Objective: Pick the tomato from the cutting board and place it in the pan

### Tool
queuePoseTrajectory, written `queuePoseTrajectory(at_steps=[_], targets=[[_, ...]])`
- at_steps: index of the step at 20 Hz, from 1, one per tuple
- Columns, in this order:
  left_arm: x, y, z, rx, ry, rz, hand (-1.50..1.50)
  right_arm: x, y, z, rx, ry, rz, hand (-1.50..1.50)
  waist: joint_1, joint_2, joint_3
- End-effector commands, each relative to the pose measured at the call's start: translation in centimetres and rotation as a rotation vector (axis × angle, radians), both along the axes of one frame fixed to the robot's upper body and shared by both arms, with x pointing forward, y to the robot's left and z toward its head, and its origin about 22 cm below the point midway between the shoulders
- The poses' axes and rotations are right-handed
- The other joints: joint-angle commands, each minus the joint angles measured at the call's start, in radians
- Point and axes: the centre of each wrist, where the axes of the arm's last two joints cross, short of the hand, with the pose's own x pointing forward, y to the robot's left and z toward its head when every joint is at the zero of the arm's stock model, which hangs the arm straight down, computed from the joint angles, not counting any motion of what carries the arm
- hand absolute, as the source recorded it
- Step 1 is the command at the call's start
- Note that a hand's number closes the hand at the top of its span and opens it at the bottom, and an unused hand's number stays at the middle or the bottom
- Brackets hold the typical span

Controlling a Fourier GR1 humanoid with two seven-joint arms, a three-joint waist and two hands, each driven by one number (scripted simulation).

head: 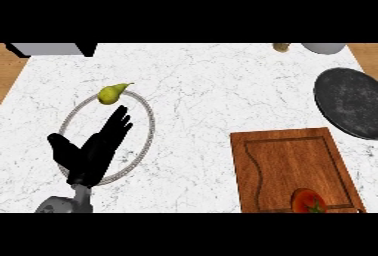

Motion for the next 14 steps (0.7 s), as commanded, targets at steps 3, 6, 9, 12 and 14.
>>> queuePoseTrajectory(at_steps=[3,6,9,12,14], targets=[[-0.8,0.3,0.8,-0.017,-0.005,-0.011,0.00,1.8,-0.6,-0.4,-0.020,-0.165,-0.014,-1.50,0.020,0.004,0.000],[0.1,0.1,-0.5,-0.006,0.008,-0.010,0.00,0.7,0.3,-2.6,-0.016,-0.154,-0.030,-1.50,0.015,0.005,0.000],[-0.5,-1.2,-1.1,-0.011,-0.011,-0.008,0.00,3.4,-1.4,-1.6,-0.025,-0.140,-0.023,-1.50,0.019,0.005,-0.001],[-0.5,-0.5,0.6,0.009,0.002,-0.010,0.00,3.5,-2.6,-0.5,-0.028,-0.126,-0.033,-1.50,0.018,0.005,-0.001],[0.1,1.0,-0.2,-0.001,0.002,-0.021,0.00,3.8,-0.7,-1.8,-0.001,-0.150,-0.024,-1.50,0.018,0.005,-0.001]])
